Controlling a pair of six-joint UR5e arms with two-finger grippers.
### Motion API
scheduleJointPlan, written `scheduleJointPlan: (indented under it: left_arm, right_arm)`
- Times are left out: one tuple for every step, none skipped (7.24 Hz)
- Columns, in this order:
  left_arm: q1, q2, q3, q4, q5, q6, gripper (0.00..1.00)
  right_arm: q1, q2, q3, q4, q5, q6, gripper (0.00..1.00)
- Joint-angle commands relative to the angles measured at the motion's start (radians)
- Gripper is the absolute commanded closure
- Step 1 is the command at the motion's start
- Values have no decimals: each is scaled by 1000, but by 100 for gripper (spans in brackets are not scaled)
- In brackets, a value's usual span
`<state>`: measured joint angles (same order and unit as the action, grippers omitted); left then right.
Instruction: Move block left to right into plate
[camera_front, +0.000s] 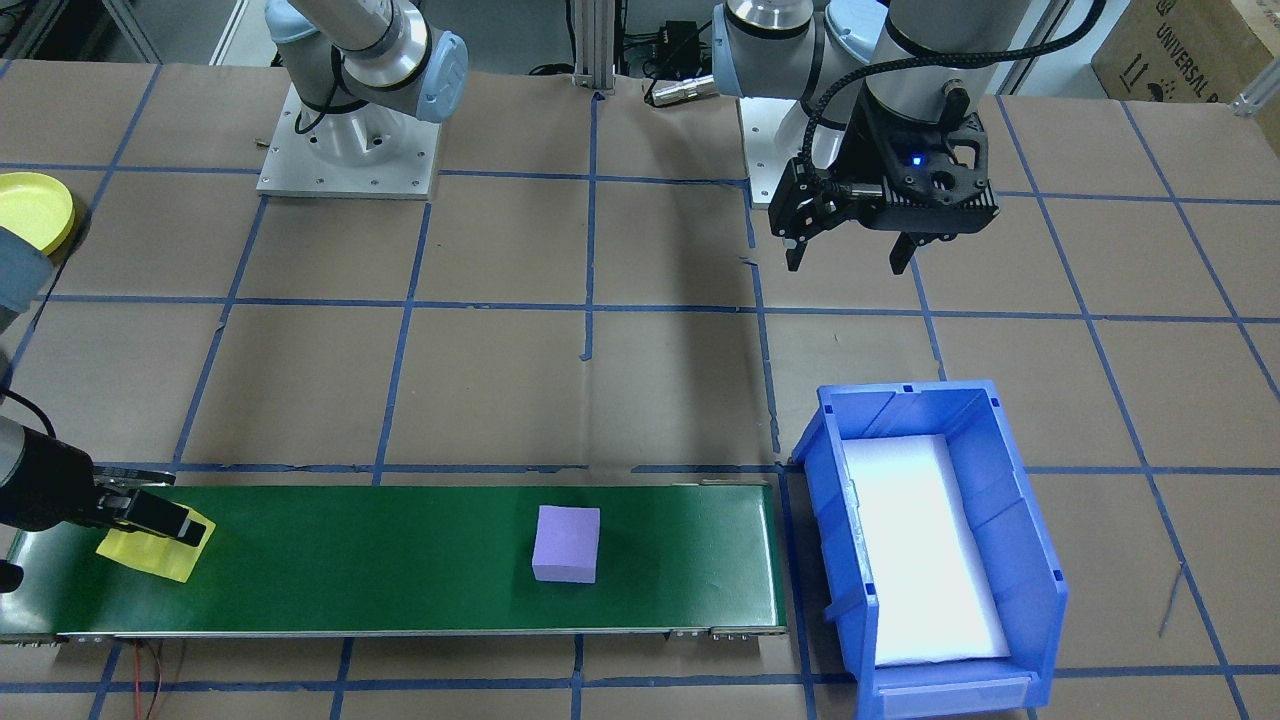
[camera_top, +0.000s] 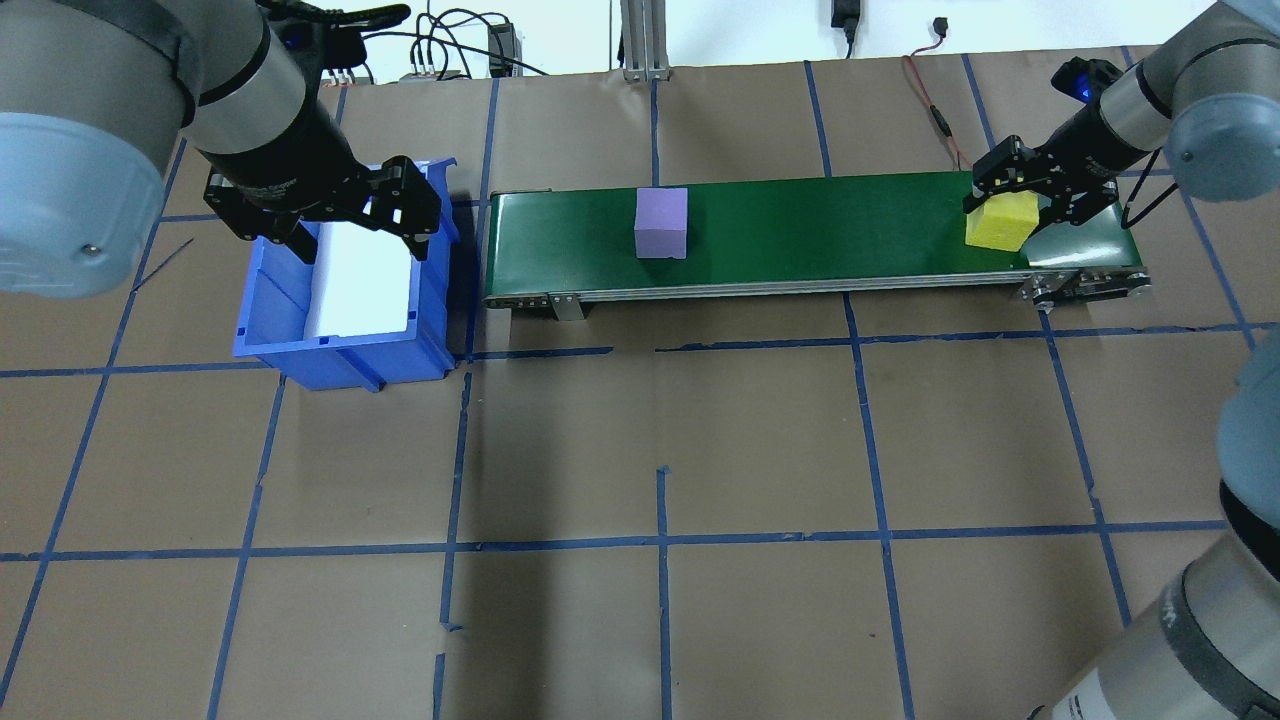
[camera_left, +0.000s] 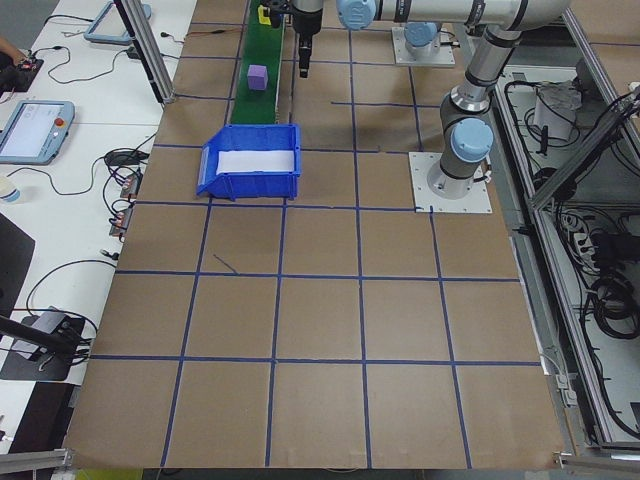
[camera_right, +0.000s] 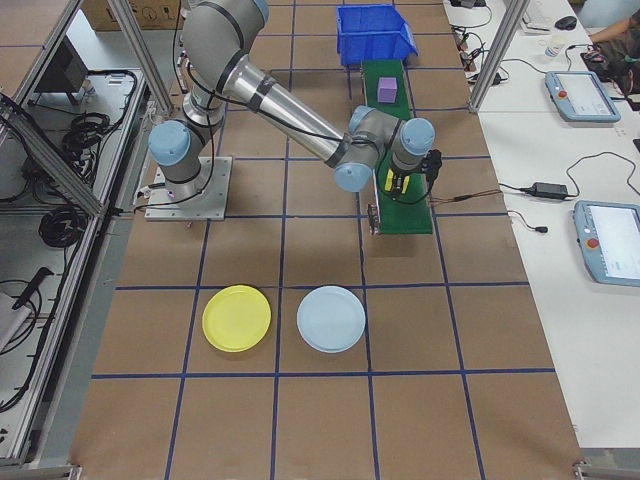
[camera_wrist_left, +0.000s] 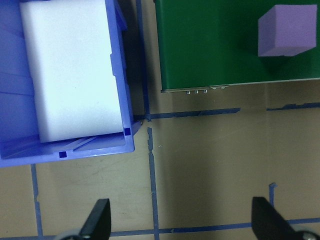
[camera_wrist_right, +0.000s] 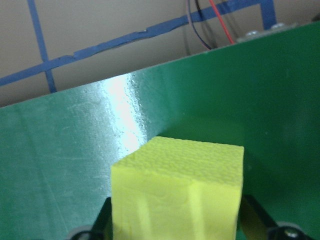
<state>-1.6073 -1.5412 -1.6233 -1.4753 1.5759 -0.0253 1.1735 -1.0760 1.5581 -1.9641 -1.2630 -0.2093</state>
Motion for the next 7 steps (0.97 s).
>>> scheduleJointPlan:
  left_arm:
    - [6, 1, 3, 15, -1, -2, 0]
    - [6, 1, 2, 29, 1, -8, 0]
    - [7, 1, 3, 27, 1, -8, 0]
    - [7, 1, 6, 29, 1, -8, 0]
    - [7, 1, 6, 29, 1, -8, 0]
    - [9, 1, 5, 29, 1, -8, 0]
    - [9, 1, 5, 29, 1, -7, 0]
  right_arm:
    - [0, -11, -12, -1, -55, -11, 73]
    - [0, -34, -19, -1, -82, -39, 73]
    - [0, -91, -6, 10, -158, -118, 75]
    - [-53, -146, 31, 25, -194, -356, 78]
    - [-222, -216, 89, 39, -185, -559, 78]
    - [-358, -273, 171, 40, -194, -720, 77]
    - [-479, -300, 230, 33, -194, -863, 75]
